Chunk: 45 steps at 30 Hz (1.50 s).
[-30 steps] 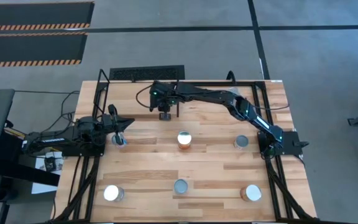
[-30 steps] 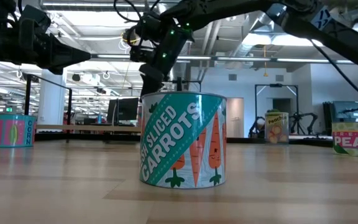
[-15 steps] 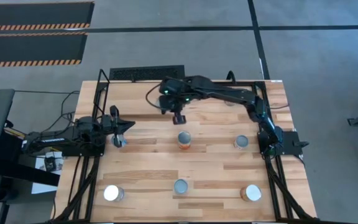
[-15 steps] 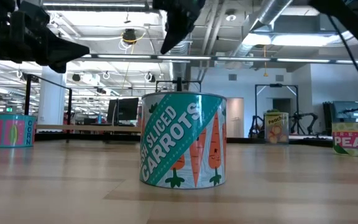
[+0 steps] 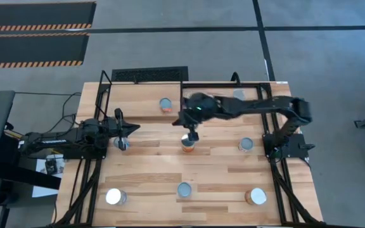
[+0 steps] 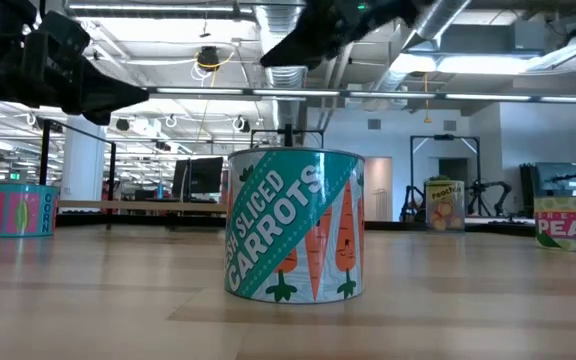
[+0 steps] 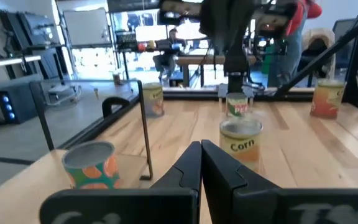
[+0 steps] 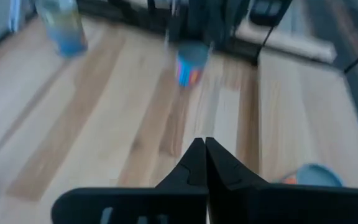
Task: Pick and place cans onto a shelf
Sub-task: Put the top canned corn on the shelf
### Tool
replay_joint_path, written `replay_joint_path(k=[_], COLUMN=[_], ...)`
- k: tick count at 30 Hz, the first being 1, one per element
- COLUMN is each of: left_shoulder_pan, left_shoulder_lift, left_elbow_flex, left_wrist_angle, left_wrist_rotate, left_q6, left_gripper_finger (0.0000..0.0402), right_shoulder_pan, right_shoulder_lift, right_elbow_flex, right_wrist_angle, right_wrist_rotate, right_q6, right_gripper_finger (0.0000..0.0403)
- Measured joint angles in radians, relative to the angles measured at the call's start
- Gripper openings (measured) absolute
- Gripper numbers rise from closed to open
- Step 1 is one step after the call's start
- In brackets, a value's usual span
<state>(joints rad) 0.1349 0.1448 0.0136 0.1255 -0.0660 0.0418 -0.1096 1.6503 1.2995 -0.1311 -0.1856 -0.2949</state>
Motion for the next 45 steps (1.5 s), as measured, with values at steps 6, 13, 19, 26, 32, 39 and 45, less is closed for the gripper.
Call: replay_joint_path(k=[6,13,19,26,32,39,45], left_shoulder_pan=[0.0,0.0,0.0,-0.002,-0.002,-0.058,-0.084], left_shoulder_lift=[0.051,0.134,0.215,0.307,0.433,0.645,0.851], left_elbow_flex=[0.004,0.006,0.008,0.04,0.109,0.208,0.364], left_wrist_angle=[0.012,0.081,0.152,0.183,0.188,0.266,0.249], left_wrist_rotate=[-0.001,-0.002,-0.001,0.002,0.027,0.035,0.102], left_q6=[0.0,0.0,0.0,0.0,-0.002,0.04,0.09], left_gripper_finger=[0.0,0.0,0.0,0.0,0.0,0.0,0.0], right_shoulder_pan=[0.055,0.086,0.056,-0.008,-0.045,-0.099,-0.11], right_shoulder_lift=[-0.178,-0.279,-0.299,-0.298,-0.297,-0.297,-0.297], right_elbow_flex=[-0.364,-0.689,-0.908,-1.005,-1.079,-1.108,-1.108], right_wrist_angle=[0.39,0.761,1.119,1.129,1.22,1.276,1.237], right_wrist_rotate=[0.012,0.083,0.082,0.082,0.076,0.053,0.051], right_q6=[0.119,0.181,0.203,0.276,0.255,0.28,0.301], right_gripper_finger=[0.0005,0.0005,0.0004,0.0018,0.0008,0.0013,0.001])
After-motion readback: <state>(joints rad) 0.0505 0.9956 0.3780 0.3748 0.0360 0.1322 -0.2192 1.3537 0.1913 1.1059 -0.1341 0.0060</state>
